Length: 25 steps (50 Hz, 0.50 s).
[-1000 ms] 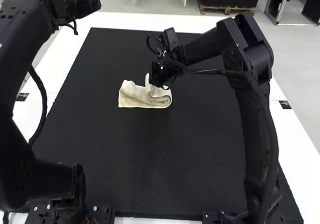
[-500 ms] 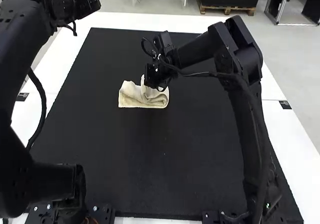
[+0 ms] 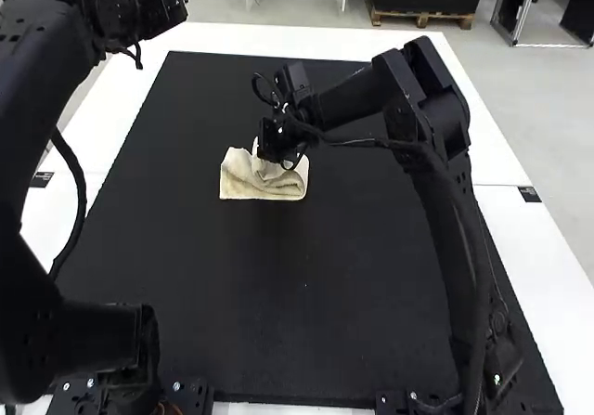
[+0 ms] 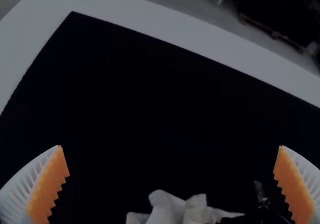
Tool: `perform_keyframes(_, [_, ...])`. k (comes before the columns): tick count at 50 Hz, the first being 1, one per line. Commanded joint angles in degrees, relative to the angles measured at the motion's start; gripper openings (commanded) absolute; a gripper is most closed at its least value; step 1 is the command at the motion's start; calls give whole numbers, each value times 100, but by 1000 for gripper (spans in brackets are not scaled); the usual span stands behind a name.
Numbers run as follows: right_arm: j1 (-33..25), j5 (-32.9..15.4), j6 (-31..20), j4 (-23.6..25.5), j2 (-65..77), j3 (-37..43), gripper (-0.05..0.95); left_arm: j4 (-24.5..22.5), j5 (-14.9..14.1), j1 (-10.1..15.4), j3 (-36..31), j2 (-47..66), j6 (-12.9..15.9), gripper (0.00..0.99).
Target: Fold the towel.
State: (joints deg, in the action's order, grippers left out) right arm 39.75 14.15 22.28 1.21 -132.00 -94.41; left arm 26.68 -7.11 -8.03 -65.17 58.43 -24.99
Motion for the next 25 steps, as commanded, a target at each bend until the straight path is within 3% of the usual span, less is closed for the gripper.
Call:
perform_keyframes(1, [165, -9, 57, -60, -80, -306, -25, 39, -80, -67, 22, -183, -67, 970])
perform_keyframes(25, [244, -44, 92, -77, -396, -719, -25, 57, -97, -67, 109, -201, -67, 970])
